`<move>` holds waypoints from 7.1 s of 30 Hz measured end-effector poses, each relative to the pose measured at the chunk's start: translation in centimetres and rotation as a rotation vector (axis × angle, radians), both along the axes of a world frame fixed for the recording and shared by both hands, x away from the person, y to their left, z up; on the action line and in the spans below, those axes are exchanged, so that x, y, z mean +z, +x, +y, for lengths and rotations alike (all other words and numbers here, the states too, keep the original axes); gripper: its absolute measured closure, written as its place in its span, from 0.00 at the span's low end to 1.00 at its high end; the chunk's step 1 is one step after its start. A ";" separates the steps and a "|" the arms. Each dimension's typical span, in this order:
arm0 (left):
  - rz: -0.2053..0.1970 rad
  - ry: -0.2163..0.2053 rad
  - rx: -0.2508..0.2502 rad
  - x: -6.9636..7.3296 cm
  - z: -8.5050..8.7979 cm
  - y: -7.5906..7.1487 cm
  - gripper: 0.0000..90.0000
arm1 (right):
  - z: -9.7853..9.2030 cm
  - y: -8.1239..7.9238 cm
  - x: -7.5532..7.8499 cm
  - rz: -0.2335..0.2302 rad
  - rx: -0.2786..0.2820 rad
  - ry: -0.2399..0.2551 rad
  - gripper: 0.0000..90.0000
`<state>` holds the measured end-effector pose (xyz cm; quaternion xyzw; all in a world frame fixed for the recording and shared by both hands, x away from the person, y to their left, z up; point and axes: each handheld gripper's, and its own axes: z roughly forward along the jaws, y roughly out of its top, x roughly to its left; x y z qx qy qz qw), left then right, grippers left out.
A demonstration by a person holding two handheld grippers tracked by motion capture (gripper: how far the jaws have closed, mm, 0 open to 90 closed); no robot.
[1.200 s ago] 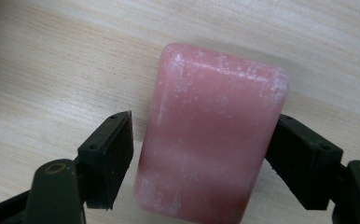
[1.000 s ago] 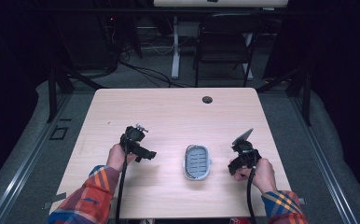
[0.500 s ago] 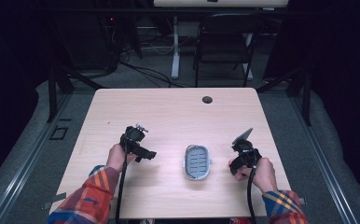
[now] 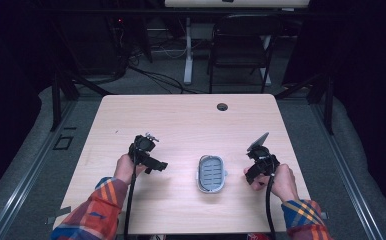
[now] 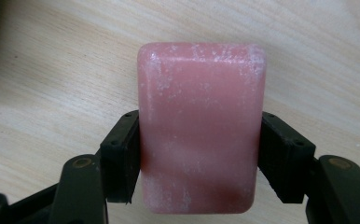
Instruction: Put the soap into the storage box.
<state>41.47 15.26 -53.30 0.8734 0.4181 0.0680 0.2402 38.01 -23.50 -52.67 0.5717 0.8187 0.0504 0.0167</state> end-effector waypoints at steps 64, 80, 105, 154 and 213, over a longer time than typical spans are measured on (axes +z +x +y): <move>0.008 0.004 -0.008 -0.1 0.0 -0.1 0.03 | 3.8 1.2 7.9 -0.083 0.154 -0.042 0.41; 0.008 0.003 -0.010 0.0 0.0 -0.1 0.03 | 5.4 1.6 8.4 -0.074 0.208 -0.061 0.41; 0.009 -0.002 -0.013 -0.1 0.0 -0.1 0.03 | 8.2 2.0 7.9 -0.051 0.268 -0.077 0.41; 0.010 0.002 -0.018 -0.1 0.0 -0.1 0.03 | 14.1 3.2 3.4 0.066 0.314 -0.138 0.41; 0.014 -0.002 -0.020 -0.1 -0.1 -0.1 0.03 | 7.6 0.5 8.3 -0.133 0.312 0.071 0.28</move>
